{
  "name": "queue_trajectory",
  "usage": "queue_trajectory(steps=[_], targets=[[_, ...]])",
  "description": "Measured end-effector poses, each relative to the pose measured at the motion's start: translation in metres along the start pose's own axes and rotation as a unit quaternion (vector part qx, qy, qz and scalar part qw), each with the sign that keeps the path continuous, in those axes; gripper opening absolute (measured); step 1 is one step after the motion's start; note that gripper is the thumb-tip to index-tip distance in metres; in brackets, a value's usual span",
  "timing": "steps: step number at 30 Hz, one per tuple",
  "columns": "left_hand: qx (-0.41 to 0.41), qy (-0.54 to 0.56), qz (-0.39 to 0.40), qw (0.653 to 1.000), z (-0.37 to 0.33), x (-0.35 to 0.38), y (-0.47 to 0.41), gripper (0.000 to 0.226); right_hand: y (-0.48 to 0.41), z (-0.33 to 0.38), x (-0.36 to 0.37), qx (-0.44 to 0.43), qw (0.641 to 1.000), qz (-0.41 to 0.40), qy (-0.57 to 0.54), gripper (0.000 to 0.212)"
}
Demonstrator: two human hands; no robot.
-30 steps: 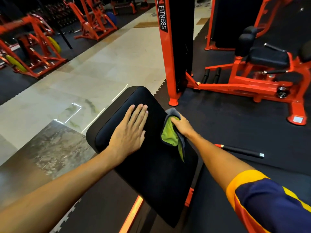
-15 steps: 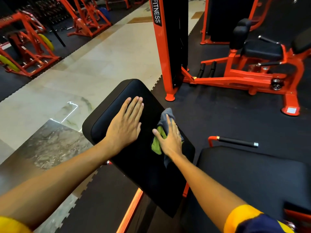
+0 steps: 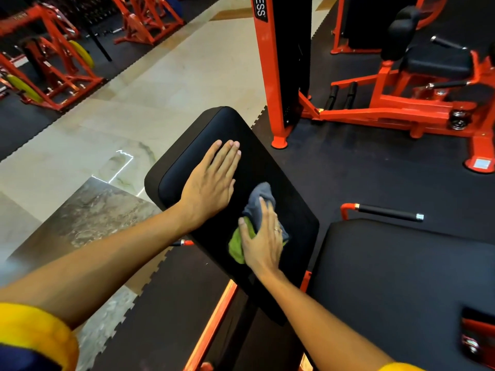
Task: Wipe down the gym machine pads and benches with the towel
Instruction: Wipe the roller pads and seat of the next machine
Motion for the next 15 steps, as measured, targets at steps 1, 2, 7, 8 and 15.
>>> queue_trajectory(steps=[1,2,7,8,15], targets=[[-0.003,0.000,0.006,1.000,-0.002,0.000,0.003,0.069,-0.003,-0.012,-0.001,0.055,0.998,0.001,-0.010,0.079],[-0.003,-0.001,0.011,1.000,-0.004,-0.001,0.007,0.069,-0.007,-0.019,-0.003,0.128,0.991,-0.001,-0.033,0.077],[0.030,-0.004,0.027,0.999,-0.008,0.000,0.045,0.068,-0.019,0.012,-0.006,0.229,0.969,0.008,-0.095,0.077],[0.037,-0.001,0.020,0.999,-0.007,0.001,0.050,0.068,-0.009,0.025,-0.003,0.171,0.981,0.010,-0.090,0.077],[0.043,0.015,0.001,0.999,-0.006,0.002,0.051,0.064,0.068,-0.003,0.000,-0.122,0.988,0.091,0.003,0.123]])
Point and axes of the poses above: each hand's wrist, its own y-axis away from the middle knuckle, its own x-axis out of the palm, z = x × y, the point moved 1 cm from there along -y, towards the middle knuckle, and after that the axes turned 11 degrees about -x, right-handed, at the moved point
